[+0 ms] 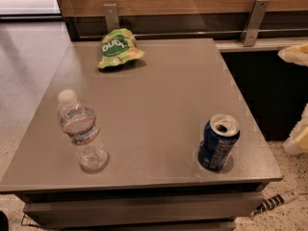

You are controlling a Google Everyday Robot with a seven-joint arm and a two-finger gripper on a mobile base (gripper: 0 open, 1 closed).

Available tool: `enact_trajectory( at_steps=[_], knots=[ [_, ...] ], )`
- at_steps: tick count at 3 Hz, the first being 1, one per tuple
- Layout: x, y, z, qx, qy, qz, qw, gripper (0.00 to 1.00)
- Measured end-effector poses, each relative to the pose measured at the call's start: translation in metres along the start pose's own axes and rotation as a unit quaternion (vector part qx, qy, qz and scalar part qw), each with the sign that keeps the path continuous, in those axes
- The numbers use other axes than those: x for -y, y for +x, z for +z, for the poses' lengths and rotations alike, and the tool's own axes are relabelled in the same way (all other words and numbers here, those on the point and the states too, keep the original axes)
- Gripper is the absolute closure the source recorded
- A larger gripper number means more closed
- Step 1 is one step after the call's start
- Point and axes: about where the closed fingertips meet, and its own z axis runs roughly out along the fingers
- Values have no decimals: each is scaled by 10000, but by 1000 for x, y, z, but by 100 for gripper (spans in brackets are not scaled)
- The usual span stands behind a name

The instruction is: Move pepsi can near green rice chip bag

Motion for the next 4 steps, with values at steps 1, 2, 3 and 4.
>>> enact_trajectory(
  at_steps=[1, 2, 3, 4],
  knots=[
    [-7, 0, 11, 933, -154, 24, 9955, 0],
    [-13, -6, 25, 1752, -210, -5, 9843, 0],
    [-20, -10, 37, 2361, -140, -71, 9716, 0],
    [-31, -10, 60, 2822, 110, -377, 9586, 0]
  ],
)
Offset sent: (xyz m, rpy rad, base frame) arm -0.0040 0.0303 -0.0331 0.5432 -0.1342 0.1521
